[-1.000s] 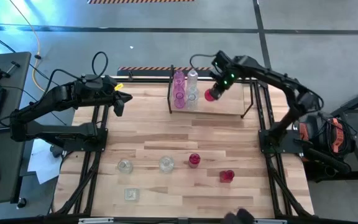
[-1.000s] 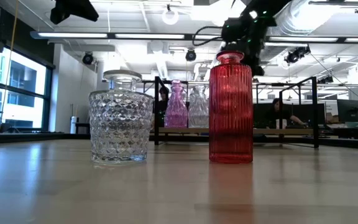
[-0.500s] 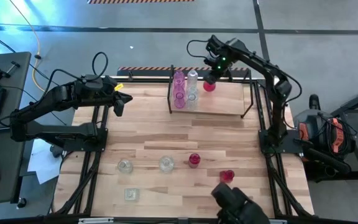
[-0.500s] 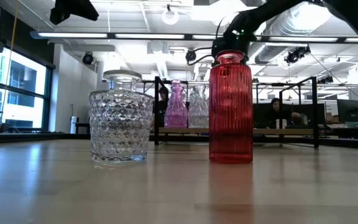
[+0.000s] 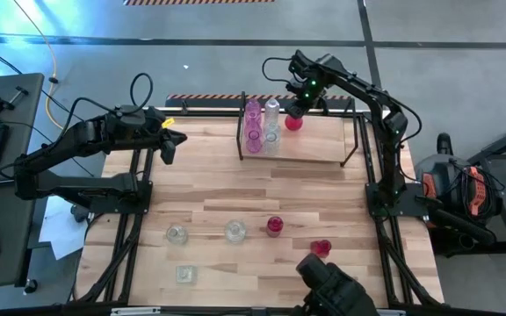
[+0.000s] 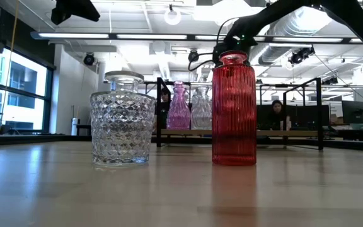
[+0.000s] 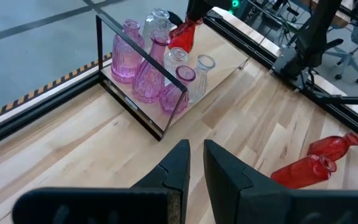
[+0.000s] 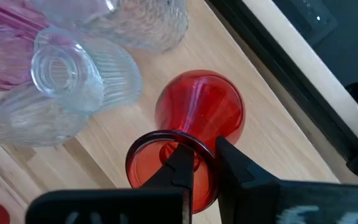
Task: Sort vases onto shelf
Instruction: Put the red vase on the shelf
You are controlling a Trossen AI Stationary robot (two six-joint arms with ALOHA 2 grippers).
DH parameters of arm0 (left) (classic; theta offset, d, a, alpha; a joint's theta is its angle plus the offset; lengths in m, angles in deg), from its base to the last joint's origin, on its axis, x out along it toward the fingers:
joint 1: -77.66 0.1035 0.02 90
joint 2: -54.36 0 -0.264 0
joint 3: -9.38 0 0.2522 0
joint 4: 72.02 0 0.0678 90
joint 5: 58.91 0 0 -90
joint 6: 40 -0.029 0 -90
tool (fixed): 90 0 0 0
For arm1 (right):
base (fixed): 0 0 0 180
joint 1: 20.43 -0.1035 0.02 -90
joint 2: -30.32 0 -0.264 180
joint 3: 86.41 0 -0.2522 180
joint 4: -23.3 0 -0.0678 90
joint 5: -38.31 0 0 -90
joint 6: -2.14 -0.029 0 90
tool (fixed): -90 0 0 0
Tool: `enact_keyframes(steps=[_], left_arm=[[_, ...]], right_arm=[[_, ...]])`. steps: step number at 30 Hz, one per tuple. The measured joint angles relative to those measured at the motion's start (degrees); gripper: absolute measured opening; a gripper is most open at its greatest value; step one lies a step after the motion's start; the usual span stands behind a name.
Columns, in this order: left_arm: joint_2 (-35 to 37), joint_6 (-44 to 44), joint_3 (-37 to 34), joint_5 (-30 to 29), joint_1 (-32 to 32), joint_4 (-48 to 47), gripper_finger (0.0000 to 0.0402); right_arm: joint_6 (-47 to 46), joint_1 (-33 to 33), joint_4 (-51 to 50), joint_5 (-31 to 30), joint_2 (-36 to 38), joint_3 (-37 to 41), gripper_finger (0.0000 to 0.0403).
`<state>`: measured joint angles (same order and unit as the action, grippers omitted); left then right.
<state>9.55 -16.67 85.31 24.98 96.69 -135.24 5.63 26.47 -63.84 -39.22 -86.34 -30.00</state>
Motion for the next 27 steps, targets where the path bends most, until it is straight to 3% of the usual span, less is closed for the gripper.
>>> enact_keyframes(steps=[22, 27], left_arm=[[0.0, 0.4, 0.0, -0.5, 0.0, 0.0, 0.0035], [0.0, 0.5, 0.0, -0.5, 0.0, 0.0, 0.0035]], right_arm=[[0.8, -1.2, 0.9, -0.8, -1.7, 0.0, 0.0012], [1.5, -1.2, 0.7, 0.9, -1.8, 0.0, 0.0034]])
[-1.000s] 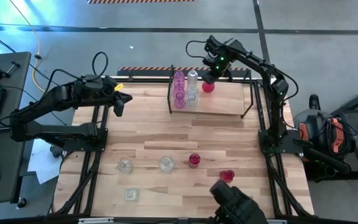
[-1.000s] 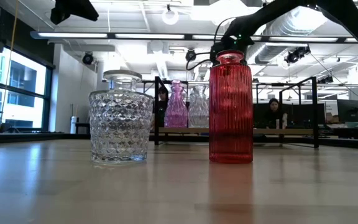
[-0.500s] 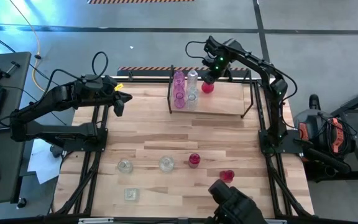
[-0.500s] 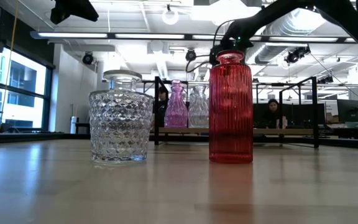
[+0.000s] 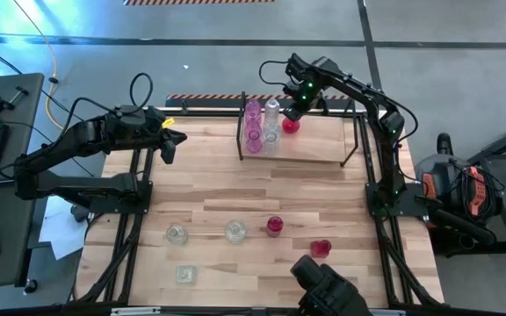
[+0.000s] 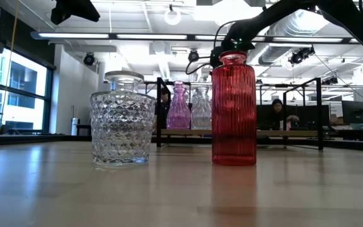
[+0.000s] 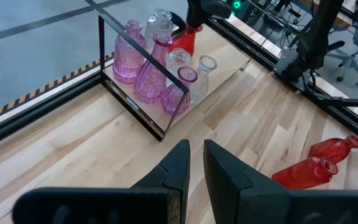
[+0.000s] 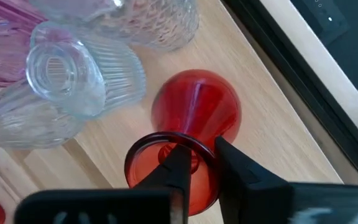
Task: Sort vases onto shelf
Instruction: Put the red vase on the shelf
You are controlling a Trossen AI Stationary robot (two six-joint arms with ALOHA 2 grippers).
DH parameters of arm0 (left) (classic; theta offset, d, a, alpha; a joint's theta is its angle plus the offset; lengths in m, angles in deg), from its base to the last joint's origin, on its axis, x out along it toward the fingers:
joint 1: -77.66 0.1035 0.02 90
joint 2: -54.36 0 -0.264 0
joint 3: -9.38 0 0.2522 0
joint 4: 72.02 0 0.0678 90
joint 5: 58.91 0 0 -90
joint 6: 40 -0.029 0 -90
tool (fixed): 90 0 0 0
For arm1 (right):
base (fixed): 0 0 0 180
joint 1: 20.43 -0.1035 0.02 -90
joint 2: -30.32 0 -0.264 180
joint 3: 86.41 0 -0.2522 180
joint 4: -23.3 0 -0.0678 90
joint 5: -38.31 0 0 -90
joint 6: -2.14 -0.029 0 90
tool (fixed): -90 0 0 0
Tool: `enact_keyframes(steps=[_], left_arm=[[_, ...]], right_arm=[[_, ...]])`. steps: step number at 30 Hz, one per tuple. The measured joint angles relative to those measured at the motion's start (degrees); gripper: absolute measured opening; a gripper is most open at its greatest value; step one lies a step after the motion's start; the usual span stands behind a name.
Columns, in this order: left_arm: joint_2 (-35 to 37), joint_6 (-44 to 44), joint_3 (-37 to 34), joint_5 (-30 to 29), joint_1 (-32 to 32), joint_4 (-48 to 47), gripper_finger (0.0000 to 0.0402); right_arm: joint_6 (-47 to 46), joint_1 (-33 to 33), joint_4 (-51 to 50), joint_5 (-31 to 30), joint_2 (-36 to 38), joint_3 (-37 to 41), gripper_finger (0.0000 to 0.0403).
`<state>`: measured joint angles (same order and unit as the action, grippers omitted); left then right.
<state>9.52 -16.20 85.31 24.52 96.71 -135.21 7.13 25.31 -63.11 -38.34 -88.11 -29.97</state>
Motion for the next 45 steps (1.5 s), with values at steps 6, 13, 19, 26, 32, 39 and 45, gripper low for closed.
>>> enact_keyframes(steps=[6, 13, 19, 26, 32, 39, 45], left_arm=[[0.0, 0.0, 0.0, 0.0, 0.0, 0.0, 0.0035], [0.0, 0.0, 0.0, 0.0, 0.0, 0.0, 0.0035], [0.0, 0.0, 0.0, 0.0, 0.0, 0.0, 0.0035], [0.0, 0.0, 0.0, 0.0, 0.0, 0.0, 0.0035], [0.0, 0.0, 0.0, 0.0, 0.0, 0.0, 0.0035], [0.0, 0.0, 0.0, 0.0, 0.0, 0.0, 0.0035], [0.0, 0.0, 0.0, 0.0, 0.0, 0.0, 0.0035]], right_arm=[[-0.6, 0.0, 0.2, 0.2, 0.0, 0.0, 0.0083], [-1.1, 0.0, 0.1, -1.0, 0.0, 0.0, 0.0098], [-1.1, 0.0, 0.2, -3.8, 0.0, 0.0, 0.0099], [-1.4, 0.0, 2.0, -4.6, 0.0, 0.0, 0.0099], [-1.5, 0.0, 2.9, -6.2, 0.0, 0.0, 0.0099], [-1.5, 0.0, 3.8, -8.8, 0.0, 0.0, 0.0099], [-1.6, 0.0, 5.2, -9.1, 0.0, 0.0, 0.0099]])
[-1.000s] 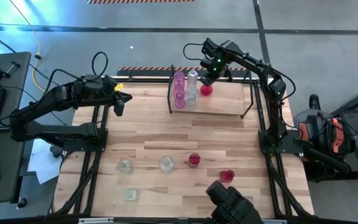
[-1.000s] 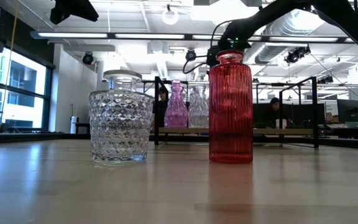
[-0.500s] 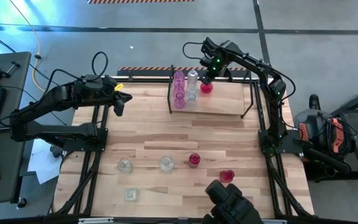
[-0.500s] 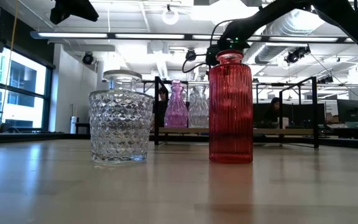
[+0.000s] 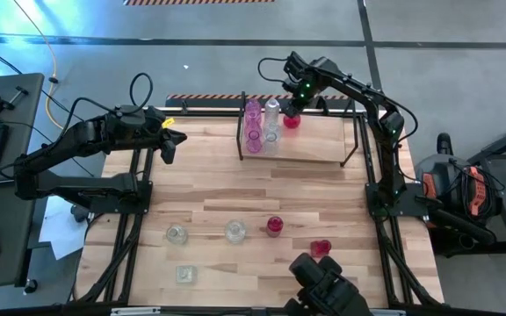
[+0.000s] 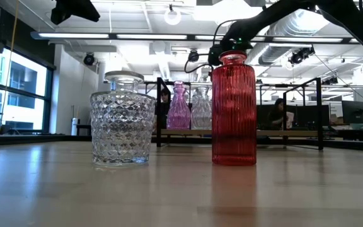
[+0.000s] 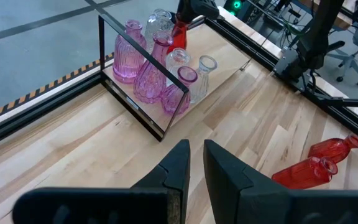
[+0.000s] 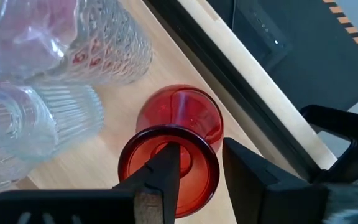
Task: Sort vases onto shelf
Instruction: Put the red vase on the shelf, then align the red vase with the other red vase on the shelf
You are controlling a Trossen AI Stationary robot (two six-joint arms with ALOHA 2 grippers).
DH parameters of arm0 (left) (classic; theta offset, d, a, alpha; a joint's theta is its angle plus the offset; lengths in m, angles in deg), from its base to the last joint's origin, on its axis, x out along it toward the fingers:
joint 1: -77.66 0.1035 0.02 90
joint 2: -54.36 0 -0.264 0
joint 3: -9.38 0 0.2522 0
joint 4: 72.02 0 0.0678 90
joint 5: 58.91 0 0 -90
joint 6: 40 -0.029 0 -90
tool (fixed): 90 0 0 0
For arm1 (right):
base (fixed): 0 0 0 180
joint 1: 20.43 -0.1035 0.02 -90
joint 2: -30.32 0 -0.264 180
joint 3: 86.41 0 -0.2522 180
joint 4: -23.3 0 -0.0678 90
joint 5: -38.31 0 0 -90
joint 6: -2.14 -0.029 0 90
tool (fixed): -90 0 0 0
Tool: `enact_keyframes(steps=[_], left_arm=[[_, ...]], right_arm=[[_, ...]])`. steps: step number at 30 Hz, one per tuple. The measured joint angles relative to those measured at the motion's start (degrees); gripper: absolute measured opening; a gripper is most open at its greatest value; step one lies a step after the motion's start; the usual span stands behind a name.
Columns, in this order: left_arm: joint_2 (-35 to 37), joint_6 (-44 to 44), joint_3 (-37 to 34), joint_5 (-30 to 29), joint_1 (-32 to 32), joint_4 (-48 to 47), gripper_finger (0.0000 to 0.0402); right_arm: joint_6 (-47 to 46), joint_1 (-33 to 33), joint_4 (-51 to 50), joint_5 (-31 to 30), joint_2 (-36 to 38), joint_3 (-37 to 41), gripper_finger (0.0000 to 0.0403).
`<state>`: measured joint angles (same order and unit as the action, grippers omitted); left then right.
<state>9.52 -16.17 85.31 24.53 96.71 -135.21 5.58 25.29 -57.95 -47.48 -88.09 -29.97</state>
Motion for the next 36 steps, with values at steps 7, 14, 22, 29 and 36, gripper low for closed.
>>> enact_keyframes(steps=[7, 14, 22, 29, 36], left_arm=[[0.0, 0.0, 0.0, 0.0, 0.0, 0.0, 0.0035], [0.0, 0.0, 0.0, 0.0, 0.0, 0.0, 0.0035], [0.0, 0.0, 0.0, 0.0, 0.0, 0.0, 0.0035], [0.0, -0.2, 0.0, 0.7, 0.0, 0.0, 0.0035], [0.0, -3.3, 0.0, 0.6, 0.0, 0.2, 0.0035]], right_arm=[[0.0, 0.0, -0.2, -0.1, 0.0, -2.9, 0.0099], [0.1, 0.0, -2.7, -0.1, 0.0, -9.4, 0.0099], [0.0, -1.0, -13.0, -1.2, 0.0, -19.3, 0.0099], [-2.1, -10.4, -18.8, -1.2, 7.4, -20.0, 0.0099], [-13.3, -24.6, -8.7, -4.1, 20.5, -3.5, 0.0099]])
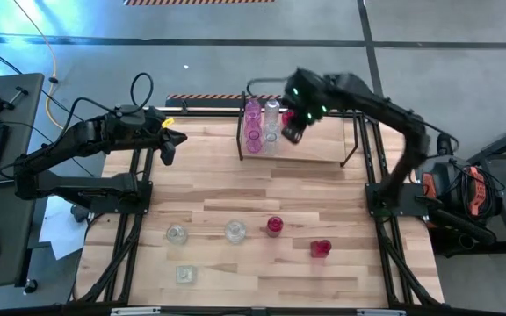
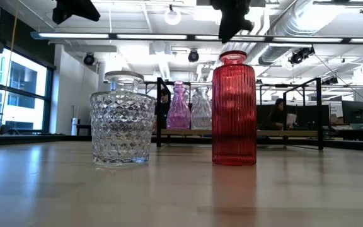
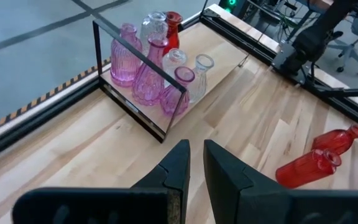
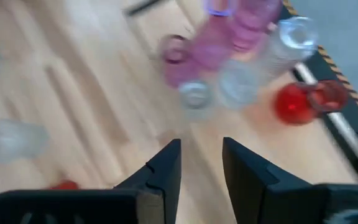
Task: Sort vases onto shelf
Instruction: Align the red vase with the other red vase on the shelf
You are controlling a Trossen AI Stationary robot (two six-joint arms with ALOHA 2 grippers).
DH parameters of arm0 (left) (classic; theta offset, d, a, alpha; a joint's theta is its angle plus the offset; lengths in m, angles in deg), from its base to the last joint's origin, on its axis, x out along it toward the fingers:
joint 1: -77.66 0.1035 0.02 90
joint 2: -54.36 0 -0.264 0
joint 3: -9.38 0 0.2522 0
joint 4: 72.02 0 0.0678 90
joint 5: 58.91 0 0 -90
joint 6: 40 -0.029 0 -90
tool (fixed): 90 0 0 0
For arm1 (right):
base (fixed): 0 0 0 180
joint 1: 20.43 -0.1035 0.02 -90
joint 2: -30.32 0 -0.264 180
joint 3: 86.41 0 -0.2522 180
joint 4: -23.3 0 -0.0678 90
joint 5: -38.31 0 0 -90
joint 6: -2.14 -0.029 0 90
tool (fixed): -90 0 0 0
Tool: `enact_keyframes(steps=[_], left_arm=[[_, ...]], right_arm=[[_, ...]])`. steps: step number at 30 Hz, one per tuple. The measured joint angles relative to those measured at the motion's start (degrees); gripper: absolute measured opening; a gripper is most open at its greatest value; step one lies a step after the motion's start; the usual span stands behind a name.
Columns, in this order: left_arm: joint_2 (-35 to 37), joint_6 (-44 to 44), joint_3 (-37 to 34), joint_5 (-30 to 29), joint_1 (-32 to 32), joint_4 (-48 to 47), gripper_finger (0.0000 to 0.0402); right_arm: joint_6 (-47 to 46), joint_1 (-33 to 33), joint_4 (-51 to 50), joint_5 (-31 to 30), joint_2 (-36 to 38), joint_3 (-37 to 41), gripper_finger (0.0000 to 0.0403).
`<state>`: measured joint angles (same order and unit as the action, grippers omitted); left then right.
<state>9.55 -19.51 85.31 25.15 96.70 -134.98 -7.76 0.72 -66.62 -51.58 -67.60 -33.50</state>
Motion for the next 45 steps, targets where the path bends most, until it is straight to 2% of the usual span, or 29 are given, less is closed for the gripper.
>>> enact_keyframes(steps=[7, 10, 13, 23, 29, 45], left_arm=[[0.0, -4.3, -0.5, 0.0, 0.0, 1.3, 0.0035], [-0.1, -4.3, -1.8, 1.0, 0.0, 0.9, 0.0035], [0.0, -4.3, -3.3, 1.9, 0.0, 1.5, 0.0035], [0.0, -4.0, -8.1, 10.0, 0.0, 5.9, 0.0035], [0.6, -3.7, -8.1, 10.4, 0.0, 5.9, 0.0035], [1.0, -3.6, -8.1, 11.4, 0.0, 5.8, 0.0035]], right_arm=[[-22.5, -14.7, 20.3, -0.1, 11.0, 25.6, 0.0099], [-33.1, -19.7, 24.0, -0.2, 12.5, 32.9, 0.0099], [-40.8, -23.9, 26.3, 0.4, 12.4, 36.9, 0.0099], [-52.5, -32.1, 34.3, 1.6, 10.1, 38.3, 0.0099], [-55.2, -36.0, 35.6, 3.3, 6.0, 38.3, 0.0099], [-53.1, -35.3, 36.4, 0.0, 2.8, 38.0, 0.0099]])
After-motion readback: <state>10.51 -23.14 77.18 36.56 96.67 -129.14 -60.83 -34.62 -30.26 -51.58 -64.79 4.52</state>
